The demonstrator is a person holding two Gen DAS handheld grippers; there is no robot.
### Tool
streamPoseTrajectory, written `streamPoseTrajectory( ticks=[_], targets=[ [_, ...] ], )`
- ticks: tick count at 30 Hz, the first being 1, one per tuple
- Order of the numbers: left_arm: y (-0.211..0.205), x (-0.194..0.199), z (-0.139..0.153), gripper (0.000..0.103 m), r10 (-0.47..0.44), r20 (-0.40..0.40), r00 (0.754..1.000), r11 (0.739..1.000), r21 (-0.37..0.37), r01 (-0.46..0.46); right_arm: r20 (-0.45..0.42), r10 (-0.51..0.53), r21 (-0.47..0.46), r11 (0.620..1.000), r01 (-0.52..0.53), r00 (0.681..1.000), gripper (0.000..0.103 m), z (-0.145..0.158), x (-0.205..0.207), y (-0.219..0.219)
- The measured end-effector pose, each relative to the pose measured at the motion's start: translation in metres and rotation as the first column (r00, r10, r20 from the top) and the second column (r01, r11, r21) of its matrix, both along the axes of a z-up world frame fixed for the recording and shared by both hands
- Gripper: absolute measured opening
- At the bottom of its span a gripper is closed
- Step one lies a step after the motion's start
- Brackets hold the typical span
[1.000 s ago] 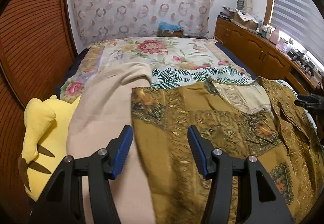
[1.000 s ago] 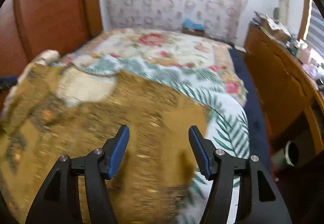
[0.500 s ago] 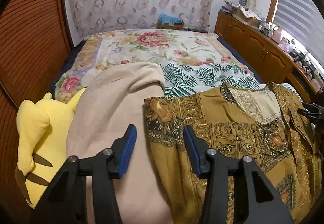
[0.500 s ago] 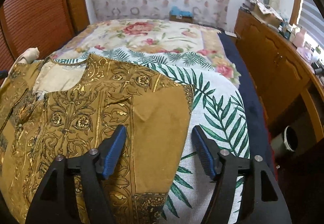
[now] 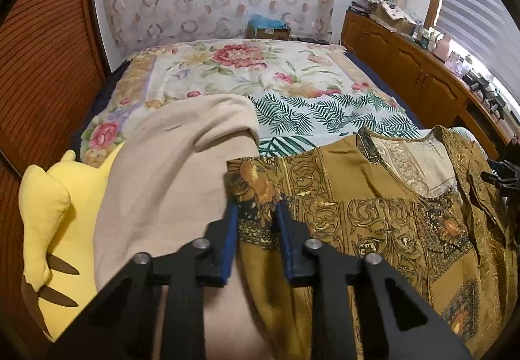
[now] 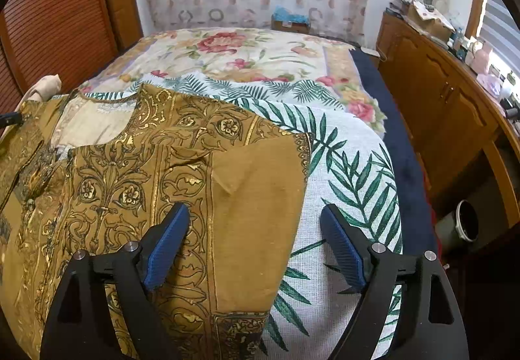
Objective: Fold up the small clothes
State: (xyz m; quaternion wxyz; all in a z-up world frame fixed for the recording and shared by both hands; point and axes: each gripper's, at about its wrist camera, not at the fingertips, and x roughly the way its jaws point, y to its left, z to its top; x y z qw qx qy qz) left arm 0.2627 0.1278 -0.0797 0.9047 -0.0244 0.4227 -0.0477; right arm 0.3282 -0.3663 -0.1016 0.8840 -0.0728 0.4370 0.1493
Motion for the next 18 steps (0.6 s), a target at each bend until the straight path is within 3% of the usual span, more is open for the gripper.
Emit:
streamPoseTrajectory(
  ticks=[3, 6, 18],
  targets=[
    [-0.001, -0.005, 0.008, 0.003, 0.0, 0.043, 0.999, 1.0, 0.016, -0.001, 0.001, -0.001, -0.002, 1.0, 0.001, 1.0, 0.086, -0.001, 0.0, 0.0],
    [0.004, -0.009, 0.02, 0.001, 0.027, 0.092, 0.995, 0.999, 0.021, -0.029, 0.001, -0.001, -0.002, 1.0, 0.001, 1.0, 0.086, -0.001, 0.0, 0.0],
    [0.017, -0.002, 0.01, 0.001, 0.063, 0.076, 0.995, 0.998, 0.026, -0.065, 0.001, 0.0, -0.002, 1.0, 0.0, 1.0, 0.087, -0.001, 0.0, -0.001]
  ],
)
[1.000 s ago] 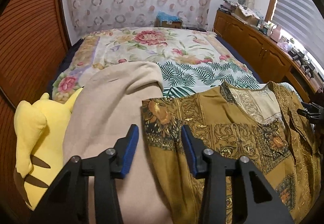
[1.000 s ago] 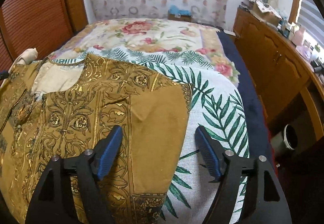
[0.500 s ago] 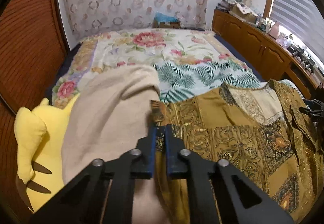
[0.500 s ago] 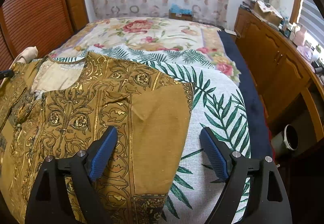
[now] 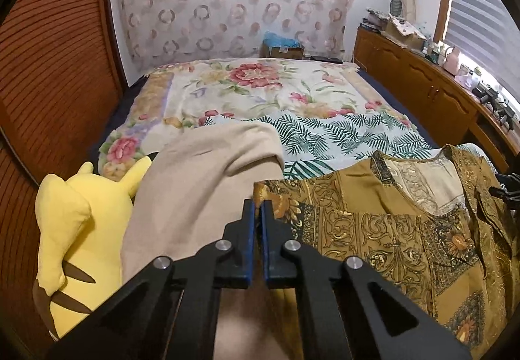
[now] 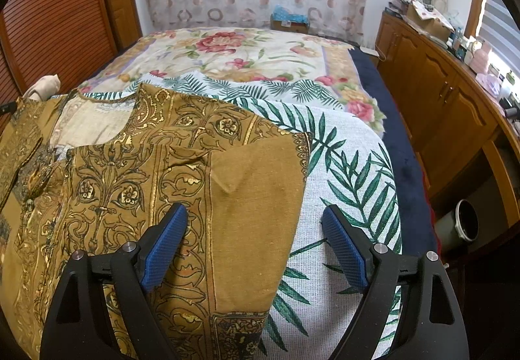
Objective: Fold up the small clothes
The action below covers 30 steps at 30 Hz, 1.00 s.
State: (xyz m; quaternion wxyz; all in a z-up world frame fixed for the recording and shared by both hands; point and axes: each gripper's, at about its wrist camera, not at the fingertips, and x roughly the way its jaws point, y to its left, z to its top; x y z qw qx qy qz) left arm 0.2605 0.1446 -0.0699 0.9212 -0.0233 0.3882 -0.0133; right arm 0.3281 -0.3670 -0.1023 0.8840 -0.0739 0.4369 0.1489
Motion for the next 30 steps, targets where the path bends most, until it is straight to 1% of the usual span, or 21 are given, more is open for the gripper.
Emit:
streamPoseTrajectory(
  ticks=[7, 11, 13, 15, 20, 22, 23, 24, 26, 27, 28, 30],
  targets=[
    [0.0, 0.004, -0.007, 0.002, -0.014, -0.022, 1.0, 1.0, -0.003, 0.014, -0.001, -0.001, 0.003, 1.0, 0.001, 1.0, 0.087, 0.0, -0.001, -0.002],
    [0.002, 0.005, -0.008, 0.002, -0.017, -0.027, 0.999, 1.0, -0.004, 0.017, -0.018, 0.029, -0.004, 1.0, -0.029, 0.999, 0.087, 0.001, 0.004, -0.005],
    [0.001, 0.006, -0.009, 0.002, -0.015, -0.03, 0.999, 1.0, -0.005, 0.015, -0.027, 0.035, -0.002, 0.999, -0.035, 0.999, 0.084, 0.002, 0.009, -0.007],
    [0.001, 0.006, -0.011, 0.003, -0.016, -0.033, 0.999, 1.0, -0.01, 0.015, -0.034, 0.033, -0.002, 0.999, -0.033, 0.999, 0.075, 0.003, 0.014, -0.009],
    [0.002, 0.011, -0.018, 0.006, -0.015, -0.065, 0.998, 1.0, -0.009, 0.014, -0.054, 0.04, -0.002, 0.999, -0.04, 0.998, 0.067, 0.005, 0.031, -0.013],
    [0.003, 0.01, -0.019, 0.006, -0.018, -0.064, 0.998, 1.0, -0.016, 0.017, -0.06, 0.044, 0.001, 0.999, -0.044, 0.997, 0.06, 0.005, 0.035, -0.012],
    [0.001, 0.009, -0.019, 0.006, -0.034, -0.06, 0.998, 0.999, -0.018, 0.033, -0.062, 0.049, 0.004, 0.999, -0.049, 0.997, 0.051, 0.006, 0.038, -0.012],
    [-0.001, 0.007, -0.016, 0.002, -0.056, -0.05, 0.997, 0.998, -0.029, 0.055, -0.064, 0.054, 0.009, 0.999, -0.053, 0.997, 0.041, 0.007, 0.039, -0.011],
    [-0.005, 0.0, -0.009, 0.0, -0.074, -0.025, 0.997, 0.996, -0.049, 0.073, -0.07, 0.06, 0.019, 0.998, -0.059, 0.996, 0.03, 0.008, 0.041, -0.01],
    [-0.007, -0.004, -0.005, 0.0, -0.077, -0.012, 0.997, 0.996, -0.05, 0.076, -0.07, 0.059, 0.015, 0.998, -0.058, 0.996, 0.016, 0.009, 0.041, -0.008],
    [-0.01, -0.008, 0.0, 0.0, -0.08, 0.006, 0.997, 0.995, -0.05, 0.08, -0.075, 0.067, 0.026, 0.998, -0.065, 0.995, 0.01, 0.01, 0.04, -0.007],
    [-0.013, -0.02, 0.015, 0.0, -0.086, 0.051, 0.995, 0.994, -0.058, 0.089, -0.063, 0.073, 0.042, 0.997, -0.07, 0.995, 0.005, 0.014, 0.039, -0.004]
  ],
)
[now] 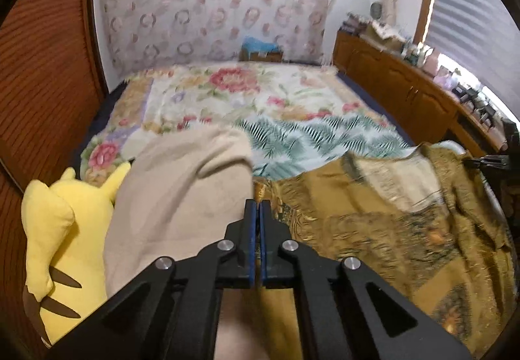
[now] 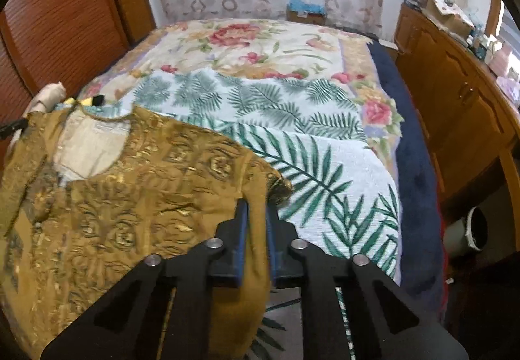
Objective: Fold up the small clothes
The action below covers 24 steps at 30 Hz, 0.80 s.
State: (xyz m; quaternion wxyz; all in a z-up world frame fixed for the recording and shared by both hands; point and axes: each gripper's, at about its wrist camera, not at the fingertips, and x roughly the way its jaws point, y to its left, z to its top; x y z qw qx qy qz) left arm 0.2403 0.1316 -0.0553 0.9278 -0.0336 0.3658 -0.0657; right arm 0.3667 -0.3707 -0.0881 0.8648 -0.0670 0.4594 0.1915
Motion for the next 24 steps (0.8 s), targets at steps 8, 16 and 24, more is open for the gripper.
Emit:
streamPoseTrajectory(
  ticks=[8, 16, 24],
  targets=[
    [-0.013, -0.06, 0.059, 0.0, -0.037, 0.16, 0.986, 0.999, -0.01, 0.039, 0.147, -0.001, 0.1, 0.995, -0.014, 0.989, 0.003, 0.049, -0.046, 0.005],
    [-0.013, -0.12, 0.076, 0.0, -0.027, 0.23, 0.973, 0.999, -0.016, 0.031, 0.289, 0.0, 0.147, 0.988, -0.045, 0.957, 0.003, 0.105, -0.116, -0.001],
    [0.002, -0.198, 0.066, 0.0, 0.028, 0.254, 0.967, 0.999, -0.049, -0.016, 0.339, 0.016, 0.17, 0.982, -0.078, 0.941, 0.002, 0.124, -0.194, -0.015]
  ],
)
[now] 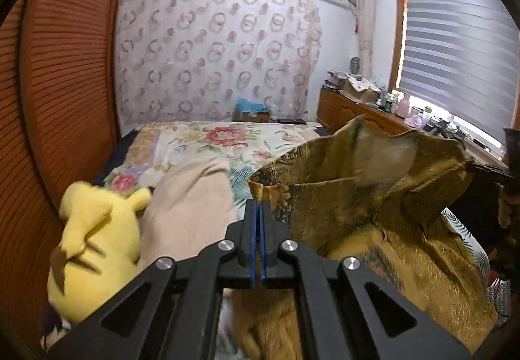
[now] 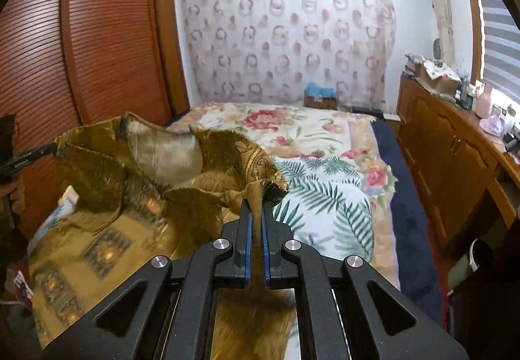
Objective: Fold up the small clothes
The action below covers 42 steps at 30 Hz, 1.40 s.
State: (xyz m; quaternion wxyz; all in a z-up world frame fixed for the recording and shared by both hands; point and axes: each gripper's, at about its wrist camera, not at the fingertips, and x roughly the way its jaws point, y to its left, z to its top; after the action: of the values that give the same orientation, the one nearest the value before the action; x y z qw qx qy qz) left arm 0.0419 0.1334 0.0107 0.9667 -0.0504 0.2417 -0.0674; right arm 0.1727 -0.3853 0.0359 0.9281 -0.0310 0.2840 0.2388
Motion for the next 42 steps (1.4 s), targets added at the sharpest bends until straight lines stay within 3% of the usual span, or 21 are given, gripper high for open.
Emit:
streamPoseTrajectory(
  ticks=[10, 14, 17, 19, 21, 32, 42],
  targets=[
    [0.015, -0.07, -0.011, 0.0, 0.032, -0.049, 0.998, 0.999, -0.011, -0.032, -0.046, -0.034, -0.004, 0.999, 0.034, 0.998, 0.0, -0.004, -0.078, -0.045],
    [0.026, -0.084, -0.004, 0.011, 0.054, -0.023, 0.998, 0.998, -0.006, -0.055, -0.078, -0.042, -0.024, 0.999, 0.04, 0.996, 0.0, -0.005, -0.1, -0.056],
    [0.034, -0.079, -0.003, 0.02, 0.069, -0.023, 0.997, 0.998, -0.001, -0.069, -0.085, -0.051, -0.051, 0.998, 0.047, 0.995, 0.011, -0.008, -0.107, -0.059],
    [0.036, -0.07, -0.006, 0.024, 0.063, -0.048, 0.997, 0.998, 0.008, -0.063, -0.086, -0.056, -0.055, 0.997, 0.051, 0.995, 0.018, -0.01, -0.105, -0.062],
    [0.033, -0.056, -0.013, 0.028, 0.038, -0.077, 0.996, 0.999, 0.006, -0.038, -0.077, -0.064, -0.066, 0.996, 0.059, 0.995, 0.036, -0.01, -0.103, -0.064],
    [0.004, 0.015, -0.066, 0.035, -0.029, -0.26, 0.965, 0.999, 0.025, 0.036, -0.102, -0.055, -0.124, 0.991, 0.042, 0.993, 0.065, -0.038, -0.045, -0.035],
    [0.003, 0.022, -0.105, 0.035, -0.037, -0.37, 0.928, 0.999, 0.007, 0.043, -0.27, -0.061, -0.153, 0.988, 0.019, 0.961, 0.07, -0.106, 0.005, -0.021]
  ],
)
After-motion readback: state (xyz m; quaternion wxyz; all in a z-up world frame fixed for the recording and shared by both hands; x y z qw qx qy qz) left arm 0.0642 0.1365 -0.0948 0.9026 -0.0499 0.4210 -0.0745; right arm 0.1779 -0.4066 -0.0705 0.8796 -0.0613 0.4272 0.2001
